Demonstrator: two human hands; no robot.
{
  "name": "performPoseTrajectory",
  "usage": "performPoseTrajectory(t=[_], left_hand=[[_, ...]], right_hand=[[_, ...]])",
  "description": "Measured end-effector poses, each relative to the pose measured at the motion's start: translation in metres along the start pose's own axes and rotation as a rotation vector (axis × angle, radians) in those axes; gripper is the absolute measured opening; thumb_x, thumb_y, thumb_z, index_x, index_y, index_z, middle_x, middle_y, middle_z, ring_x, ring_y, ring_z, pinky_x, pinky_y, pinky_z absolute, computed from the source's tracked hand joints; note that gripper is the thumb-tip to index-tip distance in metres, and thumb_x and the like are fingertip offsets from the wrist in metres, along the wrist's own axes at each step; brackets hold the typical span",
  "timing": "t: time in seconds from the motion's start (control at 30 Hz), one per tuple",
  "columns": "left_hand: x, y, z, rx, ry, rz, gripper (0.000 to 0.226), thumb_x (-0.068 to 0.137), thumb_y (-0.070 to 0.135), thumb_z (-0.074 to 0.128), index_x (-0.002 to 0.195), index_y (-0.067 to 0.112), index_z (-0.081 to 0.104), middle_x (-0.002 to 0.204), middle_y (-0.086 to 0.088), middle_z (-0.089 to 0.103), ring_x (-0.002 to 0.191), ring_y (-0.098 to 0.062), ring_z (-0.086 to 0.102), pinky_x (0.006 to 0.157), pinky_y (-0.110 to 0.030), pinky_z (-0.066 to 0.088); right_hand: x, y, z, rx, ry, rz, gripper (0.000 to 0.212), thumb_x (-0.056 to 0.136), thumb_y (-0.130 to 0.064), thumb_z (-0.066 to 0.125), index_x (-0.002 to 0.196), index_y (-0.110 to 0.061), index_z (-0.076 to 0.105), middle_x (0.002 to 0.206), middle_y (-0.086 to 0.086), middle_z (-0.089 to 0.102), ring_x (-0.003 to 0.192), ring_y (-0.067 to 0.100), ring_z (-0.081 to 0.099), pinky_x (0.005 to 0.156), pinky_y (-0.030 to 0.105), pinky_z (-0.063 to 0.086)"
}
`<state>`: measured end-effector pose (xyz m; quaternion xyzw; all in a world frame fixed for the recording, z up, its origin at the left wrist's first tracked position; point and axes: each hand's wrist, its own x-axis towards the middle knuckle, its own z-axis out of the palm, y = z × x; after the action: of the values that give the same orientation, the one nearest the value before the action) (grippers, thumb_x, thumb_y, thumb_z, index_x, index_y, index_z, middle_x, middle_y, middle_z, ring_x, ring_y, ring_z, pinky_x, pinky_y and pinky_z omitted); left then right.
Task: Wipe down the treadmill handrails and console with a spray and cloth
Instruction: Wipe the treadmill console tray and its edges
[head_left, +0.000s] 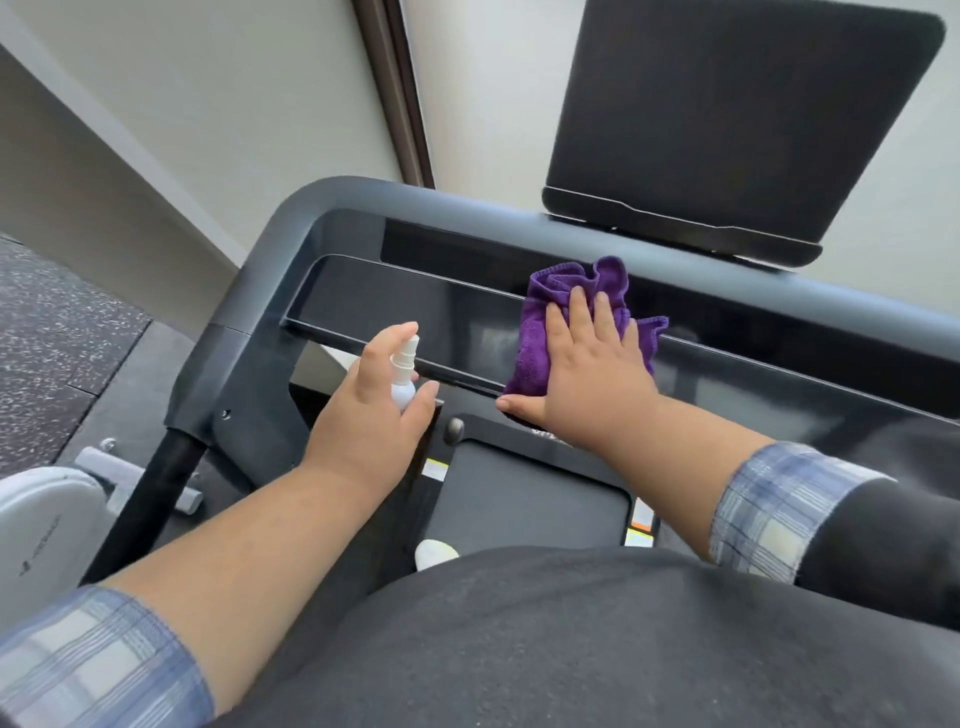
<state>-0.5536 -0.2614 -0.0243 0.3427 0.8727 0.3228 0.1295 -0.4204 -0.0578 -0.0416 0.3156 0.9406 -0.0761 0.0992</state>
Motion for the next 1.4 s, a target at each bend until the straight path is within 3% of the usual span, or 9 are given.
performPoseTrajectory(t=[0.07, 0.23, 0.5, 0.73, 0.93, 1.07, 1.23, 1.4], left_hand=[[0.009, -0.015, -0.012, 0.004, -0.011, -0.019, 0.06, 0.093, 0.037, 0.063, 0.135, 0.059, 0.026, 0.114, 0.013, 0.058, 0.089, 0.014, 0.054, 0.068, -0.015, 0.039], [0.023, -0.04, -0.034, -0.022, -0.078, -0.029, 0.06, 0.094, 0.038, 0.061, 0.136, 0.061, 0.025, 0.114, 0.013, 0.057, 0.088, -0.012, 0.059, 0.077, -0.034, 0.047], [0.026, -0.066, -0.058, -0.051, -0.106, 0.008, 0.06, 0.092, 0.039, 0.061, 0.134, 0.062, 0.024, 0.107, 0.008, 0.06, 0.087, -0.019, 0.06, 0.073, -0.035, 0.048], [0.035, -0.088, -0.075, -0.065, -0.069, 0.008, 0.059, 0.09, 0.043, 0.059, 0.132, 0.061, 0.023, 0.112, 0.007, 0.06, 0.088, -0.015, 0.058, 0.074, -0.03, 0.041], [0.035, -0.098, -0.078, -0.089, -0.085, 0.006, 0.058, 0.089, 0.044, 0.057, 0.132, 0.062, 0.022, 0.11, 0.009, 0.06, 0.083, -0.014, 0.057, 0.075, -0.03, 0.042], [0.032, -0.101, -0.08, -0.119, -0.075, 0.02, 0.057, 0.09, 0.044, 0.056, 0.134, 0.061, 0.023, 0.109, 0.01, 0.059, 0.082, -0.014, 0.056, 0.074, -0.029, 0.042], [0.025, -0.112, -0.091, -0.101, -0.026, 0.071, 0.059, 0.088, 0.043, 0.058, 0.135, 0.059, 0.025, 0.111, 0.018, 0.054, 0.082, -0.009, 0.053, 0.074, -0.034, 0.05], [0.02, -0.12, -0.103, -0.05, 0.021, 0.078, 0.059, 0.087, 0.045, 0.058, 0.137, 0.056, 0.028, 0.109, 0.022, 0.052, 0.09, -0.004, 0.051, 0.074, -0.031, 0.049]], right_hand=[[-0.006, 0.007, 0.002, 0.028, 0.01, 0.011, 0.134, 0.057, -0.105, 0.016, 0.16, -0.019, 0.004, 0.168, 0.008, -0.004, 0.154, 0.03, -0.006, 0.123, 0.055, 0.007], [-0.024, 0.014, 0.006, 0.035, 0.024, 0.114, 0.134, 0.056, -0.107, 0.02, 0.159, -0.022, 0.008, 0.168, 0.005, 0.001, 0.155, 0.025, -0.001, 0.124, 0.051, 0.01], [0.015, -0.06, 0.0, -0.008, 0.022, 0.132, 0.134, 0.059, -0.104, 0.022, 0.159, -0.016, 0.003, 0.168, 0.012, -0.001, 0.154, 0.033, -0.002, 0.121, 0.058, 0.009], [0.074, -0.143, -0.006, -0.048, 0.016, 0.013, 0.132, 0.062, -0.101, 0.017, 0.159, -0.014, 0.0, 0.167, 0.016, -0.007, 0.153, 0.036, -0.008, 0.12, 0.061, 0.007], [0.065, -0.127, -0.005, 0.01, -0.006, -0.039, 0.133, 0.059, -0.103, 0.021, 0.16, -0.019, 0.0, 0.168, 0.006, -0.007, 0.154, 0.026, -0.007, 0.124, 0.053, 0.005], [0.057, -0.127, -0.004, 0.021, 0.01, -0.002, 0.127, 0.063, -0.102, 0.01, 0.16, -0.02, 0.004, 0.168, 0.007, -0.003, 0.155, 0.026, -0.004, 0.124, 0.053, 0.005], [0.081, -0.163, -0.007, -0.043, 0.004, -0.047, 0.115, 0.073, -0.095, 0.006, 0.16, -0.02, 0.004, 0.168, 0.007, -0.003, 0.154, 0.031, -0.003, 0.121, 0.059, 0.008], [0.122, -0.223, -0.012, -0.054, -0.028, -0.141, 0.12, 0.065, -0.089, -0.005, 0.16, -0.017, 0.002, 0.168, 0.006, -0.006, 0.154, 0.032, -0.008, 0.121, 0.06, 0.006]])
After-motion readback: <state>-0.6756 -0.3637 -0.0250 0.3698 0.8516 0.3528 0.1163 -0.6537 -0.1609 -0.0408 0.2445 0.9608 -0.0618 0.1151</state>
